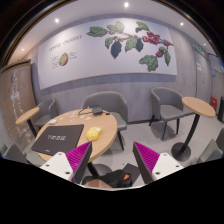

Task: Arrange mouse

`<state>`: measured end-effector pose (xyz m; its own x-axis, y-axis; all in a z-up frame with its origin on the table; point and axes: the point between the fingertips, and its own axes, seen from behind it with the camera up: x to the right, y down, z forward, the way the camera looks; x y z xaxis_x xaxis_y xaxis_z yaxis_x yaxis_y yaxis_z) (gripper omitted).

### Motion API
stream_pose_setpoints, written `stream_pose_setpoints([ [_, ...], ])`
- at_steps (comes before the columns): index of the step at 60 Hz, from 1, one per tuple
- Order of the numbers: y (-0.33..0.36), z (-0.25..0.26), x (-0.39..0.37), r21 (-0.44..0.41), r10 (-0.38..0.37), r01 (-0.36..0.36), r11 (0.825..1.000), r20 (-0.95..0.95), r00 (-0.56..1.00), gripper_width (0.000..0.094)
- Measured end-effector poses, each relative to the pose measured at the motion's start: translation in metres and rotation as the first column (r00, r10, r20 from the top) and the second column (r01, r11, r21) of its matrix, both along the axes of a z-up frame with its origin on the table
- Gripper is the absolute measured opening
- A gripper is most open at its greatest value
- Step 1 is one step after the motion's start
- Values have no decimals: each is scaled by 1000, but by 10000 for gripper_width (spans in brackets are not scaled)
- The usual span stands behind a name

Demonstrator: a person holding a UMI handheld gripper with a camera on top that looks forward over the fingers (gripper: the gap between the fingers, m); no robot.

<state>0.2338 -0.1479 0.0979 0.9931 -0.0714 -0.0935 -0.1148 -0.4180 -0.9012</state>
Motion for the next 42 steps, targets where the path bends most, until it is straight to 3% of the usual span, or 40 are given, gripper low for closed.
stream_pose_setpoints([
  [12, 54, -45, -19, -49, 121, -120, 992, 8, 993, 853],
  [30, 150, -103, -88, -148, 287, -286, 947, -12, 958, 849],
  [37, 178, -104, -87, -171, 287, -278, 945, 32, 957, 838],
  [39, 192, -112, -92, -175, 273, -261, 949, 52, 961, 783],
  [41, 200, -116, -88, -177, 259, -239, 955, 99, 961, 596],
  [42, 202, -114, -91, -166, 258, -239, 957, 99, 961, 561],
])
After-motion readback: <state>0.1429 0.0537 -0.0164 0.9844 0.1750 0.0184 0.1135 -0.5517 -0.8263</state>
